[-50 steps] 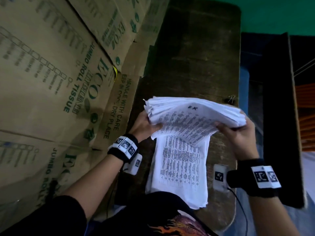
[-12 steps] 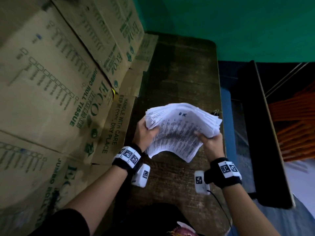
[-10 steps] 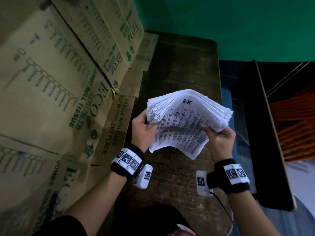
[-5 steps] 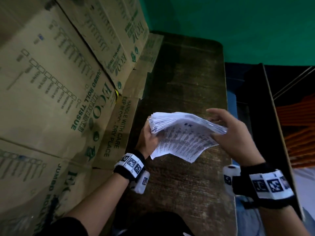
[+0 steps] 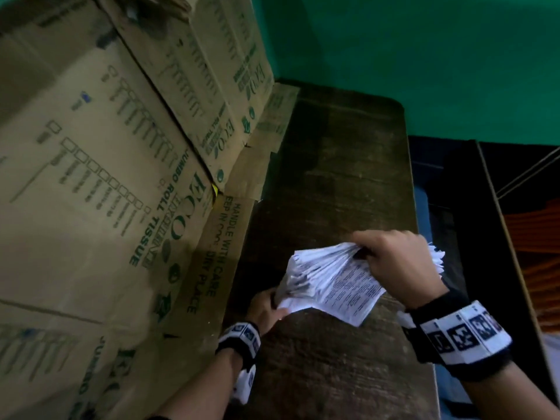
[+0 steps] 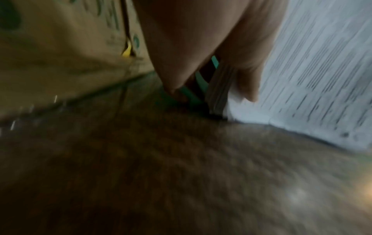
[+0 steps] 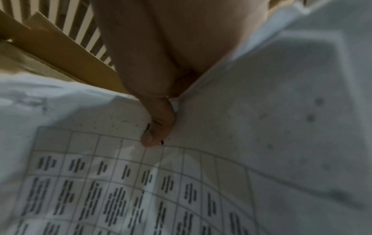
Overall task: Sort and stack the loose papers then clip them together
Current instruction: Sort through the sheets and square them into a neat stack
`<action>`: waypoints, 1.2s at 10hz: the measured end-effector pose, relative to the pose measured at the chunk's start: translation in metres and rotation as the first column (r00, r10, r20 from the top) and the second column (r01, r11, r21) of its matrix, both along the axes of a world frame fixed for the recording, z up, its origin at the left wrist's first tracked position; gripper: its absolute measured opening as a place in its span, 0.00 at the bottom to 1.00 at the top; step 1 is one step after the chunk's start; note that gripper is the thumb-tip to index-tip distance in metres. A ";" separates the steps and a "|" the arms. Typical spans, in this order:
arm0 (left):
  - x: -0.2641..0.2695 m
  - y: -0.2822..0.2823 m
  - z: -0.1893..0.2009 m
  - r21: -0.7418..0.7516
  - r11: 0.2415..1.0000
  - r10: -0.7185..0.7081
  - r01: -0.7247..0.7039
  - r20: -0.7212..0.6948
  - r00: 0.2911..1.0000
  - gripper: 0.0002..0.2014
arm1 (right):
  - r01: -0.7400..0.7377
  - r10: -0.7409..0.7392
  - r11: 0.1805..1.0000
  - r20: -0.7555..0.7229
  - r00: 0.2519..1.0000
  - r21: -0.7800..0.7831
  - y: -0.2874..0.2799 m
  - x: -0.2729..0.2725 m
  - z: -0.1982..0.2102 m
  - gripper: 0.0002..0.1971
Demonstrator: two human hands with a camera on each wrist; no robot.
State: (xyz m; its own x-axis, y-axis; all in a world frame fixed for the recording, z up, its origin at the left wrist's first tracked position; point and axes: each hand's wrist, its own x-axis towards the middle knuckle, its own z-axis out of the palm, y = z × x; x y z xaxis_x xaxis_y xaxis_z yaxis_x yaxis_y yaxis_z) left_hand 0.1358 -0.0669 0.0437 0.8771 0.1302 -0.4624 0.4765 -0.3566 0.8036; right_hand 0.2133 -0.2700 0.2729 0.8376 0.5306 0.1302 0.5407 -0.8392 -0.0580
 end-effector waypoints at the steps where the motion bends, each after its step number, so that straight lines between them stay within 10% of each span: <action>1: -0.001 -0.002 -0.089 0.057 0.988 0.145 -0.143 -0.049 0.988 0.20 | -0.068 0.065 0.996 0.038 0.997 0.065 -0.004 0.001 0.007 0.16; 2: 0.003 -0.006 -0.047 0.093 0.990 0.105 -0.107 0.028 0.994 0.07 | -0.122 0.114 0.989 0.096 0.989 0.089 -0.011 -0.005 0.025 0.12; 4: 0.008 -0.015 -0.027 -0.020 0.985 0.173 -0.174 -0.009 0.985 0.11 | -0.118 0.118 0.992 0.005 0.993 -0.048 -0.007 -0.005 -0.013 0.15; 6: 0.002 -0.036 0.082 -0.234 0.929 0.328 -0.288 0.156 0.932 0.27 | -0.152 0.152 0.988 -0.002 0.988 -0.037 0.000 0.005 -0.016 0.15; 8: 0.028 -0.041 0.093 -0.592 0.772 0.535 -0.231 0.408 0.740 0.30 | -0.148 0.146 0.987 -0.027 0.989 -0.069 0.001 0.016 -0.008 0.13; 10: 0.042 -0.032 0.124 -0.371 0.887 0.427 -0.276 0.430 0.795 0.19 | 0.105 -0.107 0.991 0.017 0.994 0.079 -0.057 0.031 -0.017 0.18; 11: 0.047 -0.026 0.110 -0.308 0.913 0.387 -0.266 0.455 0.802 0.14 | 0.290 -0.045 0.701 -0.366 0.929 0.651 -0.077 0.037 -0.037 0.27; 12: 0.051 -0.021 0.116 -0.286 0.923 0.367 -0.258 0.448 0.815 0.15 | 0.476 0.147 0.314 -0.538 0.830 0.821 -0.082 0.039 -0.078 0.32</action>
State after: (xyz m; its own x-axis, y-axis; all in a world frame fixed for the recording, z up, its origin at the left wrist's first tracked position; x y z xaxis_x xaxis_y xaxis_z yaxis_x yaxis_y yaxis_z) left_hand 0.1870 -0.0876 0.1596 0.9213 0.3873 -0.0356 0.0636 -0.0596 0.9962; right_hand 0.2521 -0.3522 0.1948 0.9858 0.1675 0.0104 0.0325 -0.1302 -0.9910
